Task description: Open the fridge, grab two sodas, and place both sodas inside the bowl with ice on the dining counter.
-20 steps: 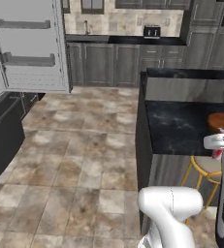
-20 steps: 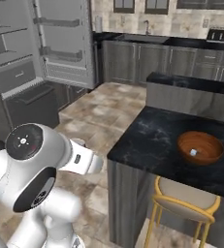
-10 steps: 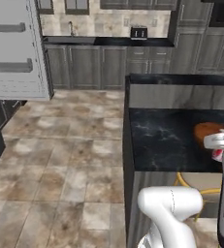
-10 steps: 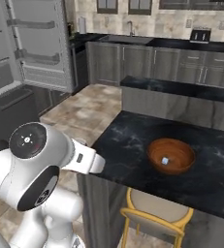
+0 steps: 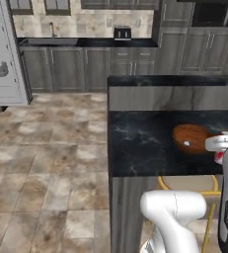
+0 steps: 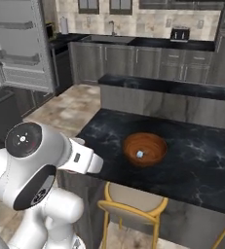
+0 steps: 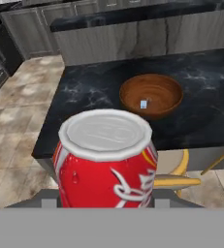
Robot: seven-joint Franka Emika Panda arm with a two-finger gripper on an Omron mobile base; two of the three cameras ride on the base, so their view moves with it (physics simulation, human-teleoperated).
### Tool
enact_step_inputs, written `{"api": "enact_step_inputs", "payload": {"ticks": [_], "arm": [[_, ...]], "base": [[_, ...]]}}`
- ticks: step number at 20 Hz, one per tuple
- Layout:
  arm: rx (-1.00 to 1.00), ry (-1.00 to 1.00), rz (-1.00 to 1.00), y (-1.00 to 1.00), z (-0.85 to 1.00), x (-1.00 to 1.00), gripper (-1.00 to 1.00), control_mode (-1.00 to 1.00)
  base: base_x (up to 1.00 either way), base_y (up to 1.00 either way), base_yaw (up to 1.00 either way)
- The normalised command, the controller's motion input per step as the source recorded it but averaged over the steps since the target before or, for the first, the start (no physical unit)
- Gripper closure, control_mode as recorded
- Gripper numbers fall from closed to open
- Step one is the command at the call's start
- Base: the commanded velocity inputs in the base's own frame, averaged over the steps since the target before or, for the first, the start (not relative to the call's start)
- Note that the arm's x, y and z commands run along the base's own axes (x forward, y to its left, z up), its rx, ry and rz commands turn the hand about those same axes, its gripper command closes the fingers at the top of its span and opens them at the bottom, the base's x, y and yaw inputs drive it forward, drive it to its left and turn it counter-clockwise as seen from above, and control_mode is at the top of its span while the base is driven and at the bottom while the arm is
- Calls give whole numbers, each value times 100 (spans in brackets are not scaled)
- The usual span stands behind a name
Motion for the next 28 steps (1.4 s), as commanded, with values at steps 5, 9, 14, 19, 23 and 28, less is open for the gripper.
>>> {"api": "enact_step_inputs", "payload": {"ticks": [5,9,14,19,23,28], "arm": [[0,0,0,0,0,0,100,100],[0,0,0,0,0,0,100,100],[0,4,0,0,0,20,100,-100],[0,21,0,4,0,100,100,-100],[0,28,2,8,0,100,100,-100],[-1,33,4,22,-7,99,100,-100]], "base": [[6,-71,-20],[54,-30,-10],[75,-1,-2],[0,0,0],[0,0,0],[0,0,0]]}}
